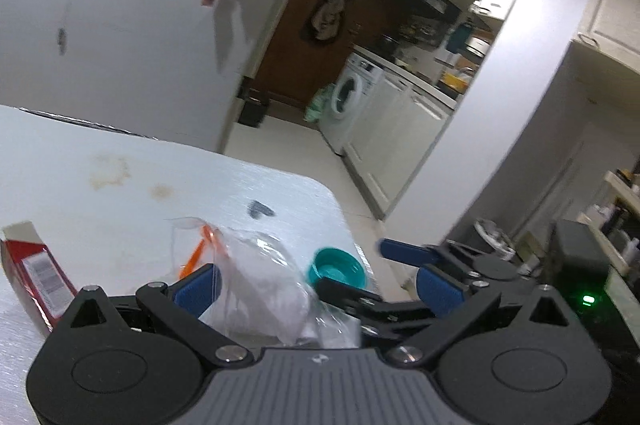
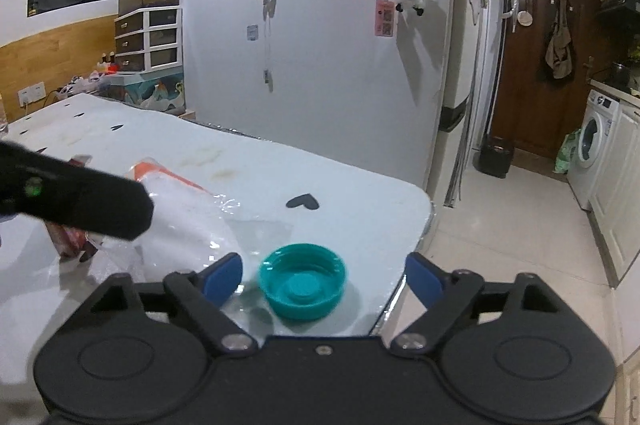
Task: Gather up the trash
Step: 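Grasp teal bottle cap with right tool while left tool grasps clear plastic bag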
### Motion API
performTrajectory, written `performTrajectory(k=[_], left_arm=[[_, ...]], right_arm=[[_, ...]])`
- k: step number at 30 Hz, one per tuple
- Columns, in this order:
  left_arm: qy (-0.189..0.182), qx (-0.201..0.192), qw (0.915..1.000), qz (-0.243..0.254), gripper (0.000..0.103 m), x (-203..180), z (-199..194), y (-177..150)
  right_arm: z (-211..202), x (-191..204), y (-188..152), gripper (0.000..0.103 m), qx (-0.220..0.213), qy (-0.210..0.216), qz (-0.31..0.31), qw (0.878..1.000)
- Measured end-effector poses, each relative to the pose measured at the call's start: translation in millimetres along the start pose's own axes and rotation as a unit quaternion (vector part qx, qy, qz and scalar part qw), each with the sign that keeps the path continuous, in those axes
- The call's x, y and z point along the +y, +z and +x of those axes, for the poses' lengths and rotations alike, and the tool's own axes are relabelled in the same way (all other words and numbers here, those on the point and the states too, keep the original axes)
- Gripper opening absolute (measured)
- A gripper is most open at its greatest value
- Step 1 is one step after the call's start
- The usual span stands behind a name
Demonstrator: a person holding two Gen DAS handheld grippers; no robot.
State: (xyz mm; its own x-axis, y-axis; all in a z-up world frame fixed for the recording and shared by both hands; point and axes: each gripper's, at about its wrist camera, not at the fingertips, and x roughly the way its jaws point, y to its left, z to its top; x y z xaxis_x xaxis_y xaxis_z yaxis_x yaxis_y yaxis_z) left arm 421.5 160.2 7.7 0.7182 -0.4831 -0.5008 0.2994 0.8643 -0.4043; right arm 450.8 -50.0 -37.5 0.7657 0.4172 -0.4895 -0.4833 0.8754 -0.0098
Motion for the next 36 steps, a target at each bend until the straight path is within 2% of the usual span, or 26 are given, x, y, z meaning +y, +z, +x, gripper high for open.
performTrajectory(k=[5,7,10,13,16,21,25,29,34,36], left_arm=[[-0.04,0.015,0.9988,-0.024,0.101,1,-8,1],[-0.045,0.012,0.9985,-0.028,0.101,0,-12,2],[-0.044,0.006,0.9986,-0.027,0.101,-3,-15,3],[-0.043,0.009,0.9987,-0.026,0.099,-7,-9,1],[-0.038,0.017,0.9987,-0.031,0.09,-10,-2,-2],[0.001,0.025,0.9989,-0.04,0.064,-9,11,-9],[0.021,0.013,0.9983,-0.053,0.05,-4,11,-13],[0.036,-0.001,0.9961,-0.08,0.024,6,6,-16],[0.043,-0.019,0.9918,-0.118,0.018,16,-4,-18],[0.051,-0.027,0.9909,-0.122,0.009,16,-6,-19]], right_arm=[[2,0,2,0.067,0.002,0.009,0.009,1.0],[2,1,3,0.053,0.009,0.015,0.013,1.0],[3,4,1,0.05,0.028,0.02,0.005,0.999],[-2,6,-2,0.05,0.029,0.026,-0.005,0.999],[-6,8,-2,0.05,0.035,0.033,-0.008,0.999],[-11,10,-3,0.05,0.041,0.039,-0.012,0.998],[-13,12,-3,0.05,0.044,0.032,-0.007,0.998],[-15,12,-3,0.05,0.048,0.025,0.0,0.999],[-20,13,-5,0.05,0.053,0.023,0.004,0.998],[-23,15,-6,0.05,0.055,0.02,0.003,0.998]])
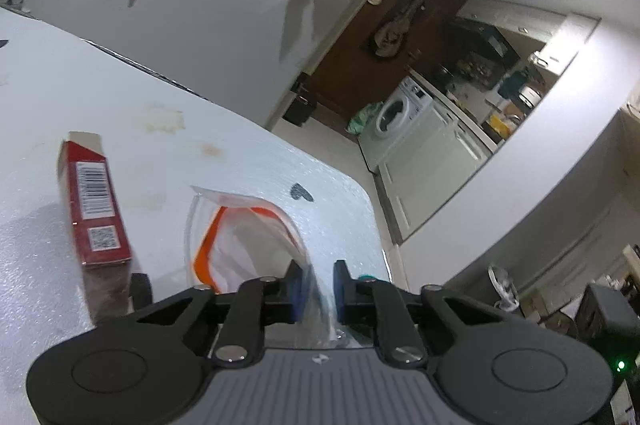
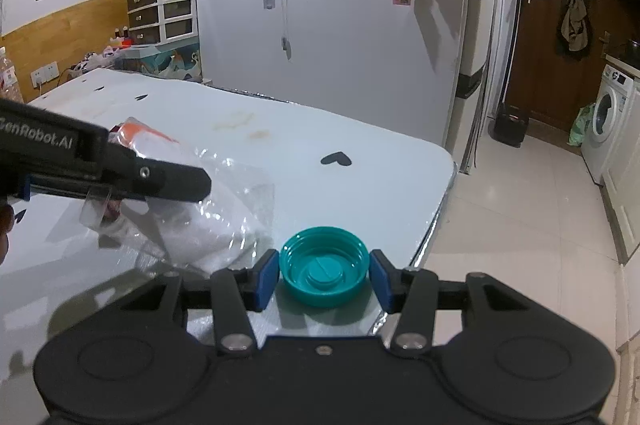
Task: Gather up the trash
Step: 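Grasp teal bottle cap with right tool while left tool grasps clear plastic bag, then carry the teal cap and plastic bag from the table over the bin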
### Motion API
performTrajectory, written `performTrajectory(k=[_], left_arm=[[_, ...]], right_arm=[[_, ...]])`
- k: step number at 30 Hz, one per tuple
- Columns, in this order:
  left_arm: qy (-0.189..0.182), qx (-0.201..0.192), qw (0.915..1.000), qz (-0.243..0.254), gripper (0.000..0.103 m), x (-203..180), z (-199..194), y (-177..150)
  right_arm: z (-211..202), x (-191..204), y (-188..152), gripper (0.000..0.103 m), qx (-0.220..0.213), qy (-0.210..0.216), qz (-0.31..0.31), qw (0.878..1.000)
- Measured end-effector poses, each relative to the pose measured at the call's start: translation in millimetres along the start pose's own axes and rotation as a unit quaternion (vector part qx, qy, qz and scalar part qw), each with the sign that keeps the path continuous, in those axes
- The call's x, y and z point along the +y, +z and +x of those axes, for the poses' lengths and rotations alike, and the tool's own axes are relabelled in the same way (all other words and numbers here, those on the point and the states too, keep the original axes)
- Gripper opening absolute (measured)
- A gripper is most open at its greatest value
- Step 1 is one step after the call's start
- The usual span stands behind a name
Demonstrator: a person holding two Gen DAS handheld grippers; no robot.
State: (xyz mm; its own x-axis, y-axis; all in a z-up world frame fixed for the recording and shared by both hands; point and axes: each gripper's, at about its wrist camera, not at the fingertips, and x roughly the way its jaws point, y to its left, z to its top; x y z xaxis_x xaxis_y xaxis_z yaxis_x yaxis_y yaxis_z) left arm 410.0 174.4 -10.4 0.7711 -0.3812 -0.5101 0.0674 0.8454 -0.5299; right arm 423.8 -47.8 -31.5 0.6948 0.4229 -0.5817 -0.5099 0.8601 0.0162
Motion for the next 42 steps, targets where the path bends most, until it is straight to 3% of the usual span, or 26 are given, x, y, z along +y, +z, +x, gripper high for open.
performTrajectory(k=[11,23,32,42], left_arm=[[0.046,-0.015,0.9947,0.09,0.008,-33,-9,-8],[0.103,-0.03,0.9763,0.189,0.008,-76,-24,-38],[0.138,-0.044,0.9656,0.216,0.007,-103,-40,-62],[0.149,-0.054,0.9611,0.226,0.007,-140,-60,-83]], right_arm=[[-28,-6,0,0.049,-0.024,-0.009,0.024,0.999],[-74,-14,-1,0.049,-0.052,-0.019,0.048,0.997],[-107,-26,-15,0.049,-0.065,-0.037,0.066,0.995],[-159,-40,-38,0.049,-0.081,-0.058,0.073,0.992]])
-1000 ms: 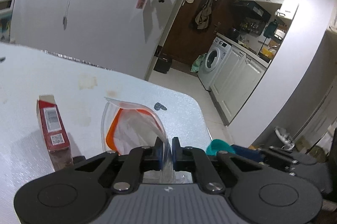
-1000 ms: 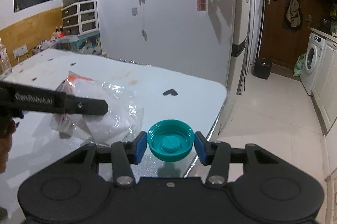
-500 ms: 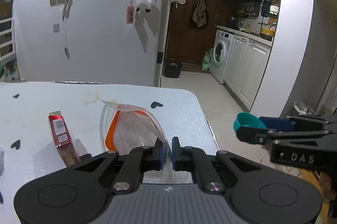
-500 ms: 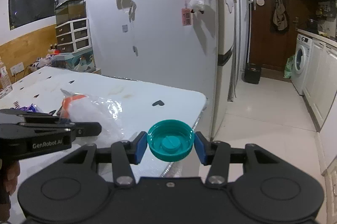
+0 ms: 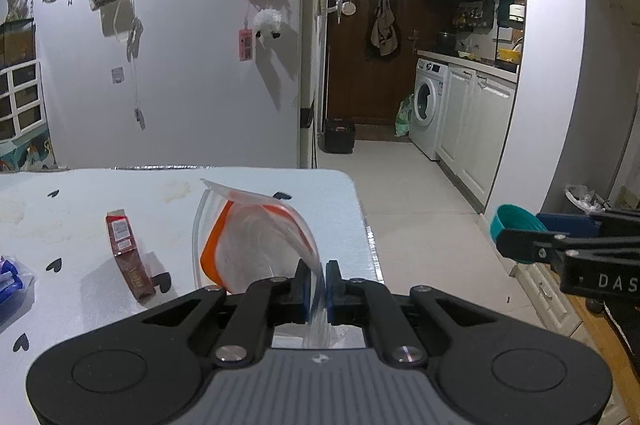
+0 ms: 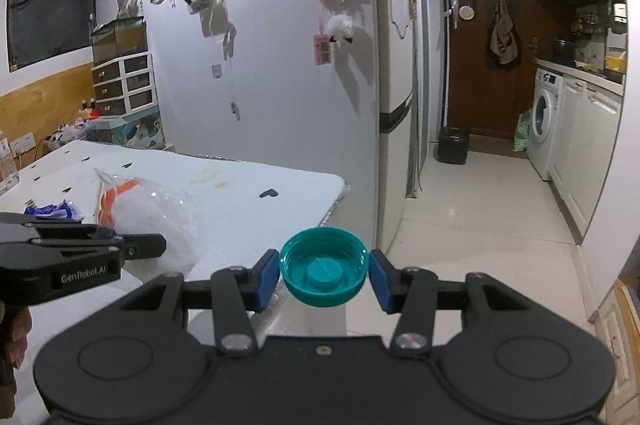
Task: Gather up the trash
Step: 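Carry the teal cap and plastic bag from the table over the bin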
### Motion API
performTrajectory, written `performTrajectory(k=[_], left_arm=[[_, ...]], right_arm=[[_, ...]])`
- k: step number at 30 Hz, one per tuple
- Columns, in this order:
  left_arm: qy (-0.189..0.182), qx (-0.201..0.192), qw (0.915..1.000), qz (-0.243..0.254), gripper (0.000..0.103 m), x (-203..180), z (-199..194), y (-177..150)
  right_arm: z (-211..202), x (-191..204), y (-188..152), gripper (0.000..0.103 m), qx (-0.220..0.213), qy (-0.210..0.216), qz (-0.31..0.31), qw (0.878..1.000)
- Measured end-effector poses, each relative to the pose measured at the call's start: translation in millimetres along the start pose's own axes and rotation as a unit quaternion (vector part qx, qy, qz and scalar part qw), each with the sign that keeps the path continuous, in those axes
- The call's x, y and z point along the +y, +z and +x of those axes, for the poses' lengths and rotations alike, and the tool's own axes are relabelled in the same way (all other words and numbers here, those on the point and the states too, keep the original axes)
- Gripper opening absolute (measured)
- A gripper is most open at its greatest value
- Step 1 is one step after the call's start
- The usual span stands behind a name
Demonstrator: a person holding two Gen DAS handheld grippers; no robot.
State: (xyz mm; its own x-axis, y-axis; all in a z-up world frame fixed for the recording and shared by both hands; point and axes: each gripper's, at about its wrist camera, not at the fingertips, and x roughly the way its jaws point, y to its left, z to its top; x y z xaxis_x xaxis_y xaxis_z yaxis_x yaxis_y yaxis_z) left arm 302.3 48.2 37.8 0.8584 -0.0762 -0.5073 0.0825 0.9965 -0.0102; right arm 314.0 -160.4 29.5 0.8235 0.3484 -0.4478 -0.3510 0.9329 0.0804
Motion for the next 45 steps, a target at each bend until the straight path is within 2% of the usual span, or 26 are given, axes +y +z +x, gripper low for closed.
performTrajectory(k=[10,21,28,35,39,45], left_arm=[[-0.03,-0.009,0.9992,0.026,0.007,-60,-27,1],[-0.073,0.001,0.9956,0.059,0.007,-134,-32,-14],[-0.101,0.043,0.9914,0.071,0.007,-174,-9,-36],[-0.121,0.096,0.9852,0.075,0.007,-200,28,-62],[-0.13,0.137,0.979,0.076,0.007,-210,54,-85],[-0.14,0.208,0.964,0.089,0.007,-225,99,-124]], right_arm=[[-53,-36,-21,0.049,-0.013,-0.023,0.016,1.0],[-98,-86,-56,0.049,-0.012,-0.056,0.04,0.998],[-106,-119,-88,0.049,0.007,-0.078,0.068,0.995],[-97,-149,-130,0.049,0.038,-0.094,0.103,0.99],[-84,-162,-160,0.049,0.065,-0.098,0.126,0.985],[-54,-177,-204,0.049,0.11,-0.107,0.167,0.974]])
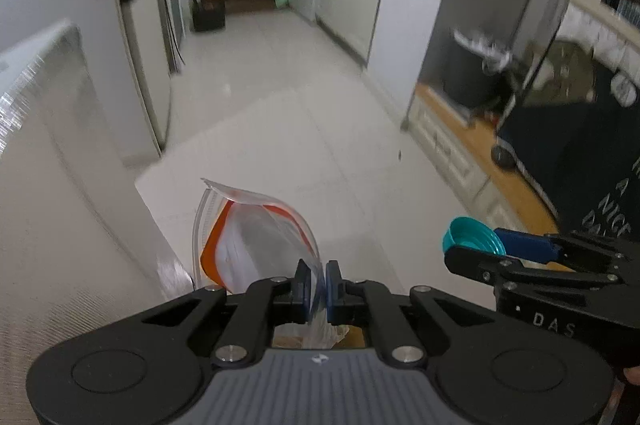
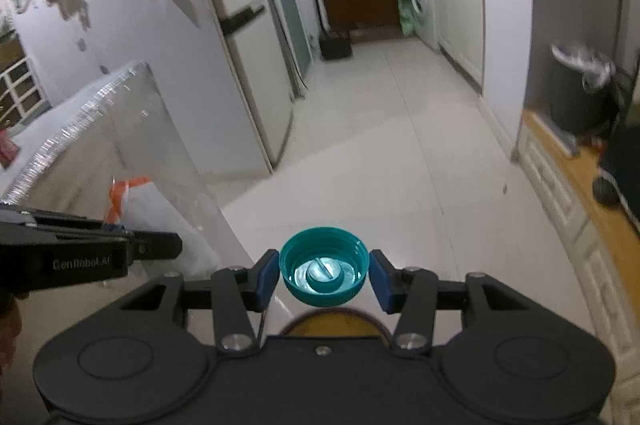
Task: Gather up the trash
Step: 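Carry the teal cap and plastic bag from the table over the bin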
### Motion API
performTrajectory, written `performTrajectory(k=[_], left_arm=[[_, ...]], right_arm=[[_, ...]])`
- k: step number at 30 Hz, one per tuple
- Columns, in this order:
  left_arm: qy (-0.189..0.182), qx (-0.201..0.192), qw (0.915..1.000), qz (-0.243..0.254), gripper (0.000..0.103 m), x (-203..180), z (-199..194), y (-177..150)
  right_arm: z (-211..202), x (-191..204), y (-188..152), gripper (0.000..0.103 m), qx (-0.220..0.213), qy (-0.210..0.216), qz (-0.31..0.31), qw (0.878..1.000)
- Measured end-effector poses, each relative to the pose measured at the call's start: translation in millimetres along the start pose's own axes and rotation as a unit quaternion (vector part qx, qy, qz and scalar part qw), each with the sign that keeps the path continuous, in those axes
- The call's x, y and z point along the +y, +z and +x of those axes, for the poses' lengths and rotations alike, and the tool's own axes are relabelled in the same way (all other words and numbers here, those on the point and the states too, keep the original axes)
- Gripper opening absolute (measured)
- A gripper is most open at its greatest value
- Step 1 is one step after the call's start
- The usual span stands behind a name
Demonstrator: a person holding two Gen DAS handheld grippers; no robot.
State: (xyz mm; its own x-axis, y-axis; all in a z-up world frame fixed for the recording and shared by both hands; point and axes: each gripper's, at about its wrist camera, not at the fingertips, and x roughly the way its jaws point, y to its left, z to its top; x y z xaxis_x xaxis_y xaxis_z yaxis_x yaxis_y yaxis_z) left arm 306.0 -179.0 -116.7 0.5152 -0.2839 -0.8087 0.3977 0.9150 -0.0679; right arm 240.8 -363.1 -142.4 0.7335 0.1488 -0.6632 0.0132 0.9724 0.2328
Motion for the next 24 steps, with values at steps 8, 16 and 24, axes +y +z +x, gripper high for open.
performTrajectory(k=[8,16,24], left_arm=[[-0.016,0.086,0.9961,0.012,0.007,-1,72,-10],[-0.018,0.158,0.9871,0.013,0.007,11,139,-29],[-0.038,0.223,0.974,0.016,0.007,21,190,-45]], right_arm=[[53,-18,-26,0.049,0.069,0.005,0.043,0.997],[109,-33,-43,0.049,0.154,0.012,0.057,0.986],[155,-38,-59,0.05,0.223,-0.001,0.041,0.974]])
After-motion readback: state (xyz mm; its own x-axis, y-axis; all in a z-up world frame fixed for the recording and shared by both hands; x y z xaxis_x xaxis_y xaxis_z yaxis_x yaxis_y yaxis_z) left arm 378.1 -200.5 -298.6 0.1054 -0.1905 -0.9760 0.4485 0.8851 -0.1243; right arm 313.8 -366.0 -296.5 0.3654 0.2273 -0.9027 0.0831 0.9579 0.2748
